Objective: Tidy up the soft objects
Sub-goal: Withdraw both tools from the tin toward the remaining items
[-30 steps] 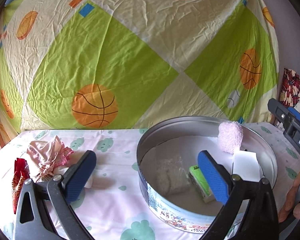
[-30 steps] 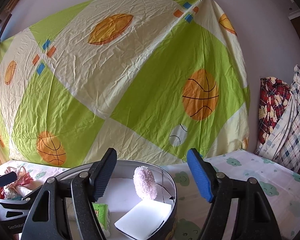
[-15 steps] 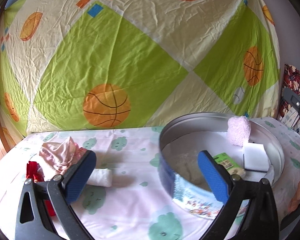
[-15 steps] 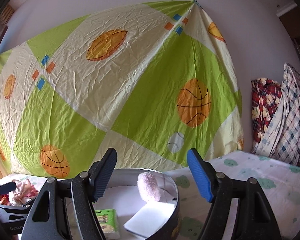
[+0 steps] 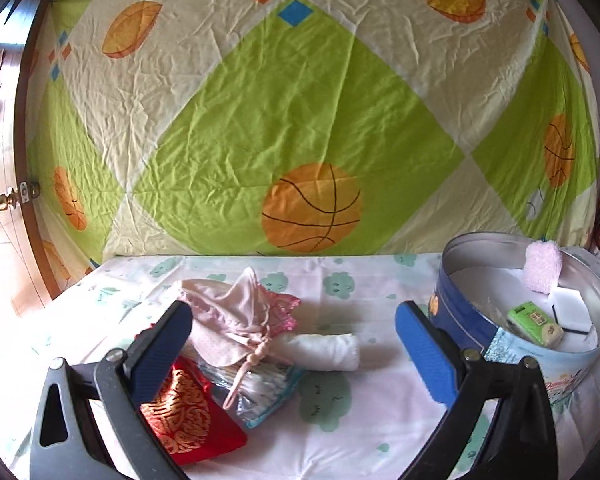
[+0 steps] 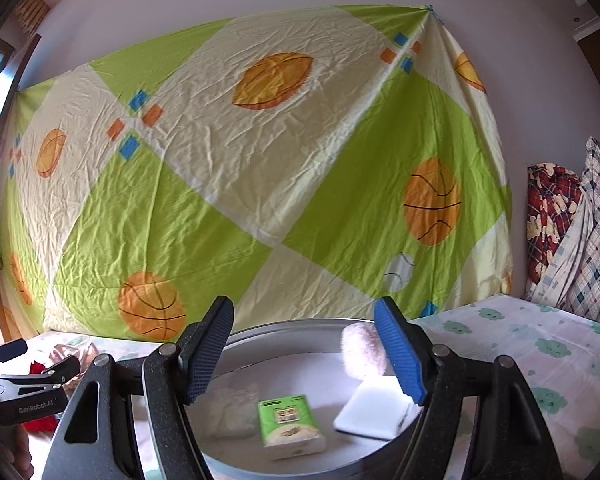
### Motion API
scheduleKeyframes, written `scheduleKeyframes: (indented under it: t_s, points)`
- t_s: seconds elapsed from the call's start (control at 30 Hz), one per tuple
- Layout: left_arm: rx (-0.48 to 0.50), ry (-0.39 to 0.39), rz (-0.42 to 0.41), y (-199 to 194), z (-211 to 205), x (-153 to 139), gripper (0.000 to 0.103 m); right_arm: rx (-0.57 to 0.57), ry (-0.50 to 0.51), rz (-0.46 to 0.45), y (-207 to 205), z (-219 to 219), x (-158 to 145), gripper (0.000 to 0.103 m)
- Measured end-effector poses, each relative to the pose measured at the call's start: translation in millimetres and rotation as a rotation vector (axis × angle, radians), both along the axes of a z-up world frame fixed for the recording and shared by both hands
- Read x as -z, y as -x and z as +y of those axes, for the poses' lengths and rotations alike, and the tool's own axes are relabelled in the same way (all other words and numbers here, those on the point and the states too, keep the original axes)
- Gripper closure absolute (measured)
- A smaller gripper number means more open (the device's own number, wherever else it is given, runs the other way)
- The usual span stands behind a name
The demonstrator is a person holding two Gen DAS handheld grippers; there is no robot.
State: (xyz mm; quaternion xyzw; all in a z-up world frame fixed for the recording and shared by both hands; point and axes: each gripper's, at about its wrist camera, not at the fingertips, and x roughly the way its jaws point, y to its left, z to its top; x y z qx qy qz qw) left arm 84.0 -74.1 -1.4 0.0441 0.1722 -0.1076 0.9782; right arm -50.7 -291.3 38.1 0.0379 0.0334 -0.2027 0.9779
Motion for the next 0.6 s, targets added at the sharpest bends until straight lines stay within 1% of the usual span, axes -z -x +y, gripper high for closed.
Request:
scheduleKeyframes:
  t_s: [0.07, 0.23, 0.4, 0.5, 0.6]
  points:
    - [-0.005, -0.002, 0.006, -3, 10, 0, 0.0, -0.021, 0.0, 0.006, -4, 12, 1, 0.028]
    - [-0.041, 0.03, 0.04, -12, 39, 2, 0.0, -0.073, 0.01, 0.021, -15, 45, 3, 0.028]
    - [-0.07, 0.05, 0.089, -21, 66, 4, 0.0, -0.134, -0.007, 0.032, -26, 75, 6, 0.028]
    - [-0.072, 0.088, 0.141, -27, 85, 8, 0.0, -0.163, -0.028, 0.029, -33, 89, 7, 0.028]
    - [-0.071, 0.12, 0.214, -35, 103, 14, 0.0, -0.196, -0.042, 0.042, -42, 107, 9, 0.028]
